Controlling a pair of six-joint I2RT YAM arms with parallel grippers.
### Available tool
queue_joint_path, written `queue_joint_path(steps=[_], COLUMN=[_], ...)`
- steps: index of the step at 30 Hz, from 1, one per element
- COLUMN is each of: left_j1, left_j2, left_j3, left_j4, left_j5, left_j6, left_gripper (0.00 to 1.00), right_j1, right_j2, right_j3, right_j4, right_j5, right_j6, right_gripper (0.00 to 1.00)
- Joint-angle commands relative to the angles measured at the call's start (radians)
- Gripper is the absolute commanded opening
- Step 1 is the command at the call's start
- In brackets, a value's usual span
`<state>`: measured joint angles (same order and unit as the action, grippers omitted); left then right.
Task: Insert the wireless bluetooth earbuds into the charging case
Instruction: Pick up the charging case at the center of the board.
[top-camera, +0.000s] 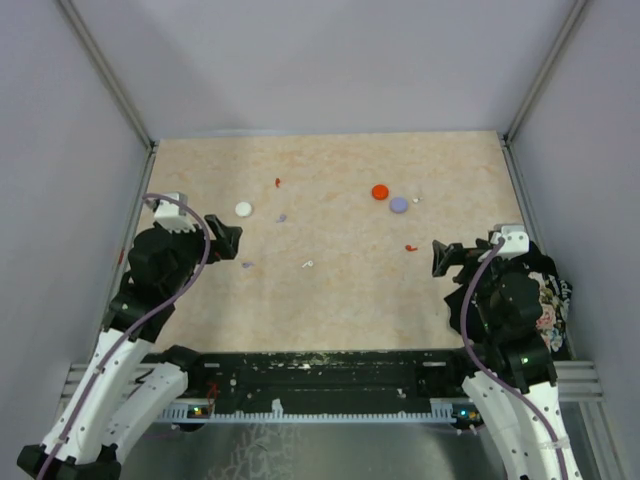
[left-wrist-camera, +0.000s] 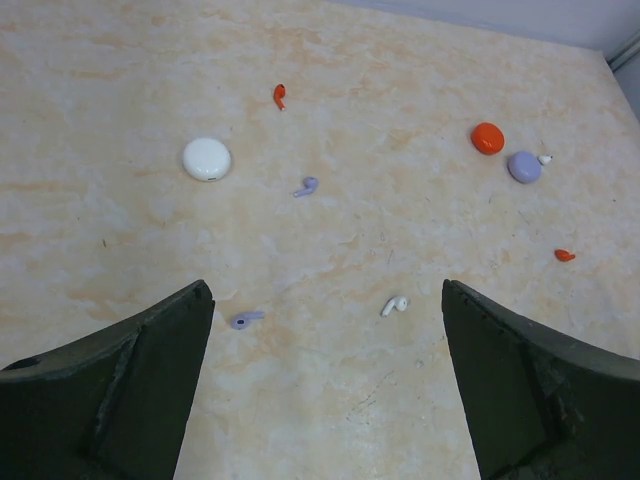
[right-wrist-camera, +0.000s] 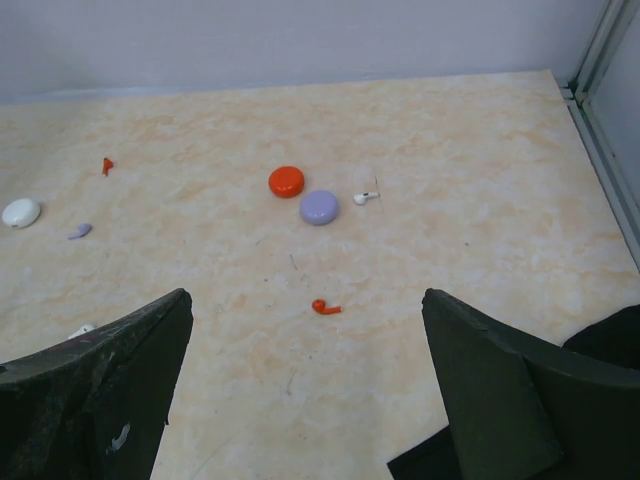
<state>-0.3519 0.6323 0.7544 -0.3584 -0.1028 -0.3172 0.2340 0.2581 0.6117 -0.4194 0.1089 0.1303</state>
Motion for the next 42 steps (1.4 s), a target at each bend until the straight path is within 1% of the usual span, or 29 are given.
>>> queue_joint_path(steps=[1, 8, 11, 18, 22, 26, 30, 32, 34, 40, 42], left_j1=[-0.006, -0.006, -0.006, -0.006, 0.002, 0.048, 0.101, 0.149, 0.174, 0.185, 0.187], left_j2=[0.01, 0.1, 0.164, 0.368, 0.505, 0.657, 0.805, 0.877, 0.945, 1.137, 1.197], left_j3=[0.012, 0.039, 0.063, 0.125, 0.168, 0.222, 0.296, 0.335, 0.38, 0.519, 0.573], left_j4=[0.05, 0.049, 0.049, 0.086, 0.097, 0.125, 0.141, 0.127, 0.11, 0.061, 0.021], left_j5=[0.026, 0.039, 0.017, -0.017, -0.062, -0.014, 0.014, 0.033, 0.034, 0.046, 0.02], left_j6=[0.033, 0.082, 0.102, 0.139, 0.151, 0.145, 0.149, 0.134, 0.126, 0.13, 0.128], left_gripper=[1.0, 1.0, 1.0, 1.0, 1.0, 1.0, 1.0, 0.97, 0.94, 0.84, 0.84], right_j1=[0.011, 0.011, 0.011, 0.011, 0.011, 0.011, 0.011, 0.011, 0.01, 0.01, 0.011], right_j2=[0.001, -0.008, -0.004, -0.002, 0.001, 0.008, 0.029, 0.032, 0.032, 0.049, 0.049], right_j3=[0.028, -0.004, -0.021, -0.038, -0.033, -0.04, -0.04, -0.039, -0.039, -0.04, -0.043], right_j4=[0.096, 0.131, 0.139, 0.123, 0.1, 0.107, 0.107, 0.104, 0.104, 0.106, 0.11], right_j5=[0.017, 0.014, 0.027, 0.021, 0.031, 0.043, 0.024, 0.03, 0.037, 0.024, 0.025], right_j6=[-0.022, -0.022, -0.025, -0.045, -0.049, -0.051, -0.056, -0.056, -0.055, -0.061, -0.061], right_gripper=[0.97, 0.97, 0.97, 0.97, 0.97, 0.97, 0.97, 0.97, 0.97, 0.97, 0.97])
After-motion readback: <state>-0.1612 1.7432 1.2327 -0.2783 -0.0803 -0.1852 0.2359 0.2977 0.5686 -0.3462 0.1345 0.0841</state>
